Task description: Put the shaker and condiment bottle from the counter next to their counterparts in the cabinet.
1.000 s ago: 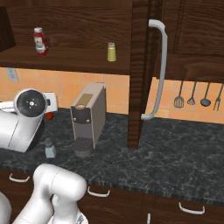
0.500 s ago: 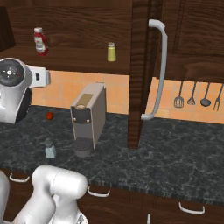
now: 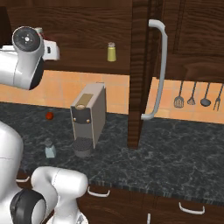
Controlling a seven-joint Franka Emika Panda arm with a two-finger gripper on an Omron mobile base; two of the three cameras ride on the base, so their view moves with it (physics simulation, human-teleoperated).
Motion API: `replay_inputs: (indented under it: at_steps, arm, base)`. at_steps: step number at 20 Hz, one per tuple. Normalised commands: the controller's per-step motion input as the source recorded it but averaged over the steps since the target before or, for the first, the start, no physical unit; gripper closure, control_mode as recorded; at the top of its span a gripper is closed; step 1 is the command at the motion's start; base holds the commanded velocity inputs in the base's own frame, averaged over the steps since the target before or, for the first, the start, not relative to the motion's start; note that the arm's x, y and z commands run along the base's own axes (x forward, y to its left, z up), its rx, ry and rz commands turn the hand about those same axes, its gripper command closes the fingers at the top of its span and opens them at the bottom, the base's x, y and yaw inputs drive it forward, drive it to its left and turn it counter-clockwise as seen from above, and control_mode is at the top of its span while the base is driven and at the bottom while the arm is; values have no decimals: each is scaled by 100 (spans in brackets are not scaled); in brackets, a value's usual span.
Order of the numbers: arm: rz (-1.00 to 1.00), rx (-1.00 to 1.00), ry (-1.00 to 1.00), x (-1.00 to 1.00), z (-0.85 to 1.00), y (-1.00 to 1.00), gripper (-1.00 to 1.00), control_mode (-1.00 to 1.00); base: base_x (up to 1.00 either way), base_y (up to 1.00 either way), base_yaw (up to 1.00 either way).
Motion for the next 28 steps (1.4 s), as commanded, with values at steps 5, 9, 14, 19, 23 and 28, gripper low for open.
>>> replay_inputs:
  at_steps: [5,9,14,19,23,28]
  arm:
    - [2,0,0,17,2,0,100,-100]
    - [6,6,-4,34,12,0,100,-100]
    - [7,12,-13,52,0,0,100,-100]
    - [6,0,-1,13,0,7,100,-100]
    - [8,-9,0,34,0,27,100,-100]
    - [3,-15,0,27,0,6,100,-100]
  base:
    - [0,0,0]
    - [0,0,0]
    - [0,0,0]
    - [0,0,0]
    - [0,0,0]
    - [0,0,0]
